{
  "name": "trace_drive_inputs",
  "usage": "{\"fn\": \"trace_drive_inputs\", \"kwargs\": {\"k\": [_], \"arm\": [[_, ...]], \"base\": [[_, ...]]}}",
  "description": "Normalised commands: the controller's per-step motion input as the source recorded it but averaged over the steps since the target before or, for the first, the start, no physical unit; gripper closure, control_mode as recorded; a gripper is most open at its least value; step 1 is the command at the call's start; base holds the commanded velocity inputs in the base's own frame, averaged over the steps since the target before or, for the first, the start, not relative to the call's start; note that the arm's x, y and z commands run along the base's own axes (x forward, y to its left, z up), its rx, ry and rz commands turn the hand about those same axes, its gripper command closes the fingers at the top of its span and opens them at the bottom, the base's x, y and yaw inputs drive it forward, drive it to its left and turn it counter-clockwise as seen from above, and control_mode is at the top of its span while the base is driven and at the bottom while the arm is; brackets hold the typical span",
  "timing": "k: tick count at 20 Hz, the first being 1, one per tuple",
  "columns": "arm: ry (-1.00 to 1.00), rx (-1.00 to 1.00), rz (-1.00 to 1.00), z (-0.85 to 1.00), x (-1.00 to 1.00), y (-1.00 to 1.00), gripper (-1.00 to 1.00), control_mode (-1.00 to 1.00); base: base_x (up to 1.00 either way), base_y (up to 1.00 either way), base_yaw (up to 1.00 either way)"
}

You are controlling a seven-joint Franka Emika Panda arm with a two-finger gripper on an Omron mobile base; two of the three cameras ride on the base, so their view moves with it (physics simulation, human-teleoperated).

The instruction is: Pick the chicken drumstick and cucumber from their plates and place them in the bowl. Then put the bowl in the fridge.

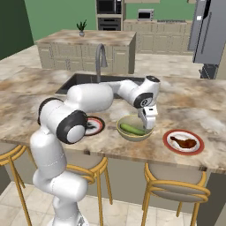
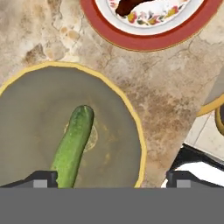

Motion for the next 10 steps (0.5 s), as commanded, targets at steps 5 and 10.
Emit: {"fn": "trace_drive_inputs", "kwargs": {"k": [5,10], "arm": [[-0.22,-0.09,0.41,0.27,-0.61,-0.37,-1.00,-1.00],[0.00,-0.05,0.25,0.30,-0.41,-0.47,-1.00,-1.00]], "base": [[0.00,0.00,0.00],[0.00,0.00,0.00]]}}
